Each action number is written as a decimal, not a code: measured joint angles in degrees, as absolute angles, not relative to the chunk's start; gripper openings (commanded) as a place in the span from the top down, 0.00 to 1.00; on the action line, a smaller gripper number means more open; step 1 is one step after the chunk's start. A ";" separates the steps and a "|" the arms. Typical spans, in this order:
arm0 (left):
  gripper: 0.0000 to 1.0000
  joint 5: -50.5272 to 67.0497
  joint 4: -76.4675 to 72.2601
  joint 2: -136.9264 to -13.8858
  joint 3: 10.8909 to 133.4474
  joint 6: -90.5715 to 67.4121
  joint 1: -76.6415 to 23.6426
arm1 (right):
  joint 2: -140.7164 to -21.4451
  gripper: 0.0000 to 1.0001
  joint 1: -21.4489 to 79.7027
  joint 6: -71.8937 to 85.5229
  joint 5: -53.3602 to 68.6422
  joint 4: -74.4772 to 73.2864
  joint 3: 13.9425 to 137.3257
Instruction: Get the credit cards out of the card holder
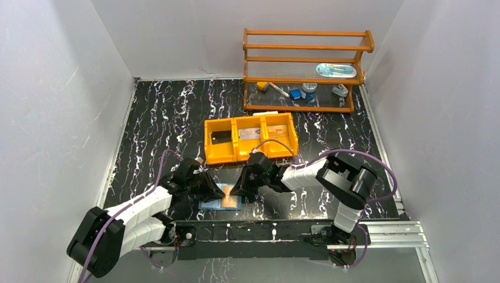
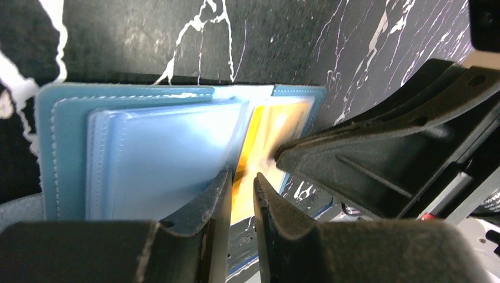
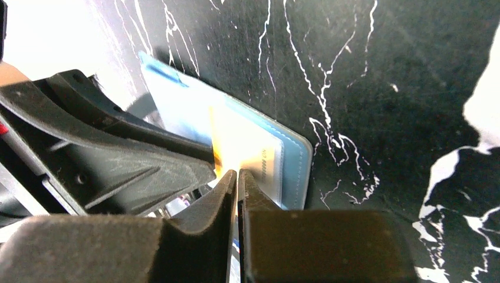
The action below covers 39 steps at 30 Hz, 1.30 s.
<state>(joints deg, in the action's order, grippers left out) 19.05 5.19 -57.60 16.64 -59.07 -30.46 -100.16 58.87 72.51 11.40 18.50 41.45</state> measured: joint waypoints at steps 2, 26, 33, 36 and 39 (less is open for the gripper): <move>0.88 19.64 3.29 -59.31 16.64 -59.07 -30.41 | -100.18 0.86 58.89 72.51 12.16 18.31 41.45; 0.85 23.35 2.61 -65.14 21.50 -48.29 -30.09 | -95.22 0.62 59.79 67.05 8.27 2.15 45.74; 0.75 24.45 3.07 -64.75 21.56 -47.09 -30.09 | -90.85 0.62 59.79 65.49 3.20 -7.03 45.98; 0.72 25.54 3.38 -64.71 22.57 -46.44 -30.09 | -89.45 0.60 59.79 65.28 1.06 -10.79 46.04; 0.68 26.68 3.44 -64.58 24.40 -45.82 -30.09 | -88.62 0.60 59.79 64.69 -0.93 -14.13 46.61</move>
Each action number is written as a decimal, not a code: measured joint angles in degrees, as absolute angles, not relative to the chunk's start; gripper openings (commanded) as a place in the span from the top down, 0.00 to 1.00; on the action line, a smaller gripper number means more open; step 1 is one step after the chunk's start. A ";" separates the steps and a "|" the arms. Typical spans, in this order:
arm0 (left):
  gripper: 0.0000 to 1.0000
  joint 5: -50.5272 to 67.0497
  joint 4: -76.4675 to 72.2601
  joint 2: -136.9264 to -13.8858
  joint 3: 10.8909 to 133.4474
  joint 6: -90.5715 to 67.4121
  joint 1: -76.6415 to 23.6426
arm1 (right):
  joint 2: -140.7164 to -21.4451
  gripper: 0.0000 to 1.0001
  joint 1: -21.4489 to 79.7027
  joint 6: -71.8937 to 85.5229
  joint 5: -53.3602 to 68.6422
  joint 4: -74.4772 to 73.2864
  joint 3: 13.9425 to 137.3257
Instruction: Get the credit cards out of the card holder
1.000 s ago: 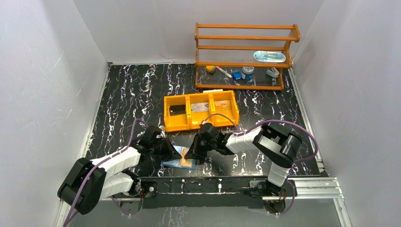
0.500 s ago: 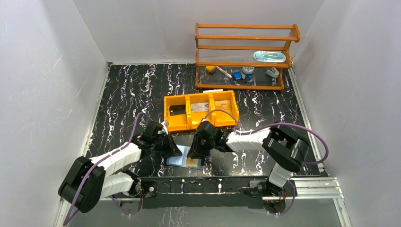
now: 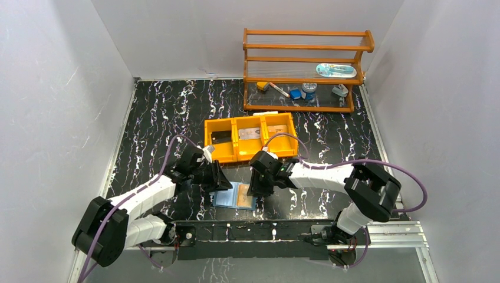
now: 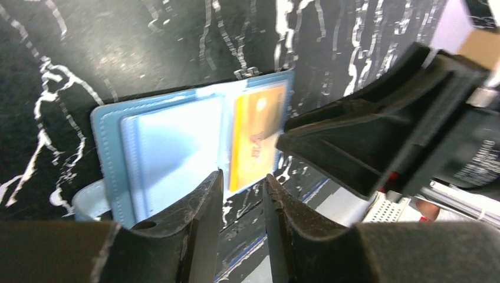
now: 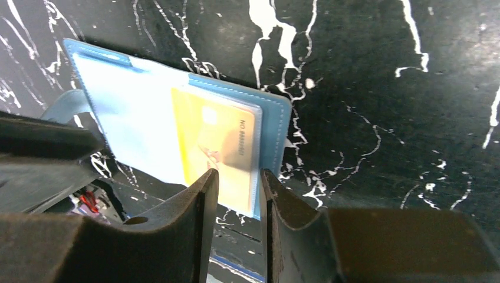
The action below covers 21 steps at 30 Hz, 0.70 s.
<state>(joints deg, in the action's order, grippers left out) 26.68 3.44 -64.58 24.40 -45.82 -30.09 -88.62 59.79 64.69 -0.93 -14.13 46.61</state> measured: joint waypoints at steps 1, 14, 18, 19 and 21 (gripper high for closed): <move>0.67 27.18 3.44 -64.42 25.15 -45.58 -30.09 | -88.58 0.60 59.79 64.51 -1.41 -14.87 46.72; 0.63 32.95 1.72 -69.95 28.27 -44.58 -30.70 | -89.38 0.90 59.70 65.87 0.25 -10.28 43.86; 0.62 33.78 0.91 -73.56 28.23 -44.64 -32.08 | -89.86 0.93 59.70 67.18 1.32 -7.09 42.65; 0.62 33.82 0.75 -73.95 28.23 -44.73 -32.27 | -89.97 0.93 59.68 67.66 1.76 -5.91 42.19; 0.62 33.71 0.49 -74.48 28.23 -44.80 -32.67 | -90.21 0.93 59.64 68.42 2.37 -4.08 41.45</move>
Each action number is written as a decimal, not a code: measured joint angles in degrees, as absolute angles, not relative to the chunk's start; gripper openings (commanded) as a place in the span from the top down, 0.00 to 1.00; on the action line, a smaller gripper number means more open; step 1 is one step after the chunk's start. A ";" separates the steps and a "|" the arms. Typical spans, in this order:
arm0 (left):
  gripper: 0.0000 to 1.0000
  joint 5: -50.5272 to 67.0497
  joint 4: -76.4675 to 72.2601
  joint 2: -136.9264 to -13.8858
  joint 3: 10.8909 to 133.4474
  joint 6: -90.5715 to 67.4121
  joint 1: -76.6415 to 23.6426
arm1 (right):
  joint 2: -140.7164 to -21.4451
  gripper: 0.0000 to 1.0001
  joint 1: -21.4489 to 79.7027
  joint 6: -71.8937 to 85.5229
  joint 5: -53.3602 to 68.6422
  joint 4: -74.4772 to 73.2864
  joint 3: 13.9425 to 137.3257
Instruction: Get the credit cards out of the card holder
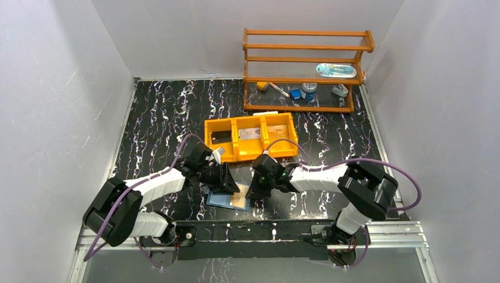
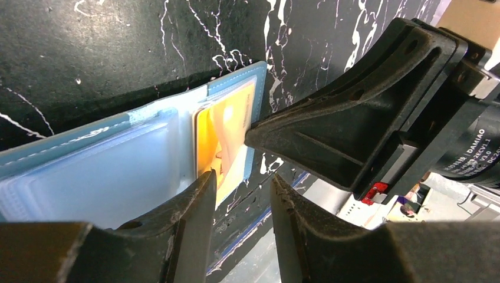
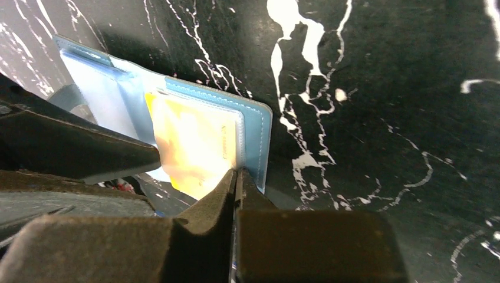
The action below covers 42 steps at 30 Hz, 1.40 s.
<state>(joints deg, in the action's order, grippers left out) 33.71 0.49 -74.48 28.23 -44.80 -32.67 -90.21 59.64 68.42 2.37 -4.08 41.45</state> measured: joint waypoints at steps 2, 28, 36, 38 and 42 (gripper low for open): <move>0.62 33.19 0.51 -74.59 28.08 -44.99 -32.82 | -90.63 0.94 59.51 69.10 3.33 -2.02 40.71; 0.56 25.06 8.16 -70.70 26.81 -43.70 -32.80 | -94.65 0.94 58.74 71.31 9.50 8.10 39.29; 0.71 25.61 4.80 -70.15 24.40 -45.56 -32.29 | -95.81 0.94 57.74 71.88 11.90 11.51 37.74; 0.77 25.63 3.86 -69.67 23.42 -46.09 -31.88 | -96.01 0.95 57.56 71.88 12.38 11.97 37.65; 0.86 25.30 2.63 -68.95 21.98 -47.13 -31.40 | -96.29 0.95 57.28 71.88 13.08 12.32 37.60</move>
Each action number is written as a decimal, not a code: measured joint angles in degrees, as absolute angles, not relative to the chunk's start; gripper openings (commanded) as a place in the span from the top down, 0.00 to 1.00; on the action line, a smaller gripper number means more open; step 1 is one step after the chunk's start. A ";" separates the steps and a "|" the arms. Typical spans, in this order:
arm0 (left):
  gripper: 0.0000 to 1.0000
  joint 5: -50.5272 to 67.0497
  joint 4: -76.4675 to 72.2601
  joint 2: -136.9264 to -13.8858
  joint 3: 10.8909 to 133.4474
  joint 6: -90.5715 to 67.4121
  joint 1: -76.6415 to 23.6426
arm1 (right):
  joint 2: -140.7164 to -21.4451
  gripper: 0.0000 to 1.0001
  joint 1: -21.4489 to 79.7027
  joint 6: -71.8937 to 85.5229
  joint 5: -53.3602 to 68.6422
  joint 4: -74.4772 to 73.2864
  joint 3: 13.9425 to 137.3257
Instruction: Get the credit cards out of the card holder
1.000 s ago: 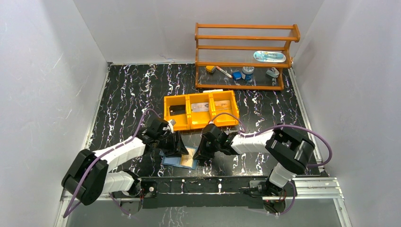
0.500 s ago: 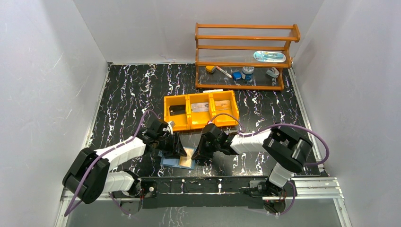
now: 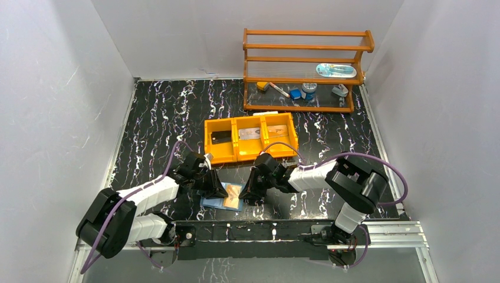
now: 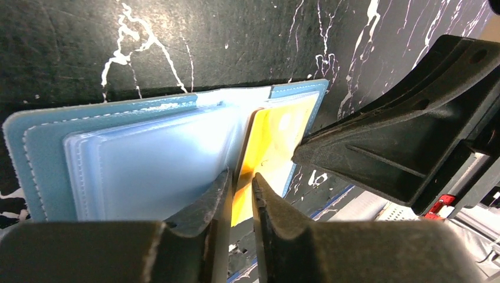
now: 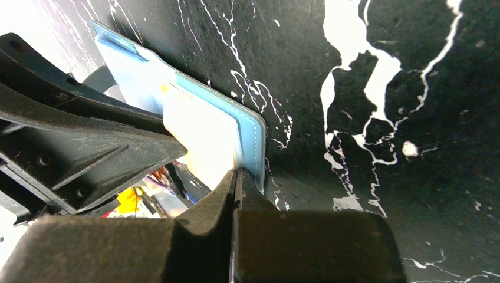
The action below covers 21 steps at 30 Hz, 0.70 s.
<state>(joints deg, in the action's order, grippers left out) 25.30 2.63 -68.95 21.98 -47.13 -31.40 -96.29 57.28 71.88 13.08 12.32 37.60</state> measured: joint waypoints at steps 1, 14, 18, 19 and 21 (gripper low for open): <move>0.87 25.26 2.46 -68.79 21.71 -47.35 -31.27 | -96.38 0.95 57.19 71.85 13.30 12.43 37.60; 1.00 26.39 -0.51 -68.29 19.70 -48.64 -30.46 | -97.14 0.95 56.49 71.75 15.16 13.19 37.60; 0.99 27.75 -2.76 -68.14 18.55 -48.86 -29.91 | -97.23 0.95 56.29 71.61 15.51 13.28 37.60; 0.95 27.99 -3.38 -68.18 18.33 -48.90 -29.87 | -97.21 0.94 56.21 71.59 15.70 13.26 37.60; 0.94 28.38 -3.68 -68.40 18.28 -48.82 -29.80 | -97.21 0.94 56.16 71.46 15.79 13.26 37.60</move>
<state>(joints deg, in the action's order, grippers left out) 28.38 -3.68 -68.40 18.28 -48.82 -29.80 -97.21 56.16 71.46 15.79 13.26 37.60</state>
